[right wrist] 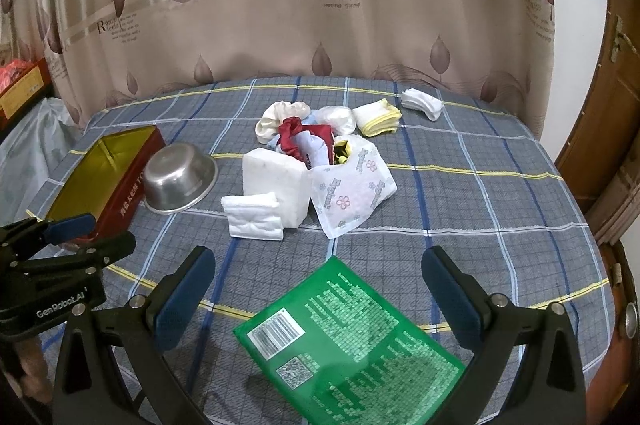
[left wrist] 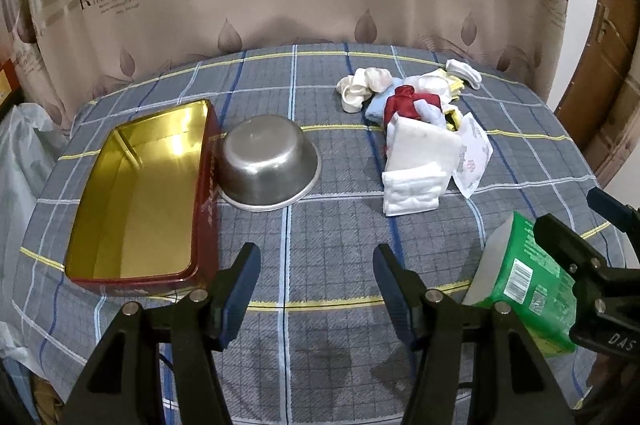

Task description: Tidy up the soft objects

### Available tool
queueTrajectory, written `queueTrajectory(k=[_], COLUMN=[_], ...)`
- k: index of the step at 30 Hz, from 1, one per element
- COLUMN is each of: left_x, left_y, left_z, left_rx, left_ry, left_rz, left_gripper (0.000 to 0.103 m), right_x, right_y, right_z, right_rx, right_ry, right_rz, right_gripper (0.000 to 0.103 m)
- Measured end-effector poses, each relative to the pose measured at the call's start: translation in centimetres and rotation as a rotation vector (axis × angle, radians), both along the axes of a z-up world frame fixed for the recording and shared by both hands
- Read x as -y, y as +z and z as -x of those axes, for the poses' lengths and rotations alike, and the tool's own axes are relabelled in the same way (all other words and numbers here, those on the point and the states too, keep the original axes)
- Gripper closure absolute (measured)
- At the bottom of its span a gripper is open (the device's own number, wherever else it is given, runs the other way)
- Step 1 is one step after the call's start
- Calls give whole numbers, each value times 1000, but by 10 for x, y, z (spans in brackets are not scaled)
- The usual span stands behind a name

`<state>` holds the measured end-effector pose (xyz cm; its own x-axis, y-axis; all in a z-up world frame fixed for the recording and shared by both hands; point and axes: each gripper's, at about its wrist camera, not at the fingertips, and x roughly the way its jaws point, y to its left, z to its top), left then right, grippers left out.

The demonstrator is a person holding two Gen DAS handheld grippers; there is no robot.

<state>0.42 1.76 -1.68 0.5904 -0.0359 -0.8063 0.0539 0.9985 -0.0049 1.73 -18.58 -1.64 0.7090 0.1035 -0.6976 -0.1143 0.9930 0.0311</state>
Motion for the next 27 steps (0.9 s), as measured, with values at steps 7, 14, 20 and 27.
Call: queueTrajectory(k=[7, 14, 20, 27], left_x=[0, 1, 1, 0], left_y=[-1, -1, -1, -1], left_z=[0, 1, 1, 1], left_rx=[1, 2, 5, -1], left_ry=[0, 1, 2, 4], left_rz=[-11, -19, -21, -23], left_gripper=[43, 43, 43, 43], right_x=[0, -1, -1, -2], right_y=[-2, -3, -2, -2], right_z=[-1, -1, -1, -1], right_rx=[-12, -13, -14, -15], right_ry=[8, 10, 11, 10], right_rz=[-4, -4, -2, 0], right_gripper=[1, 1, 1, 1])
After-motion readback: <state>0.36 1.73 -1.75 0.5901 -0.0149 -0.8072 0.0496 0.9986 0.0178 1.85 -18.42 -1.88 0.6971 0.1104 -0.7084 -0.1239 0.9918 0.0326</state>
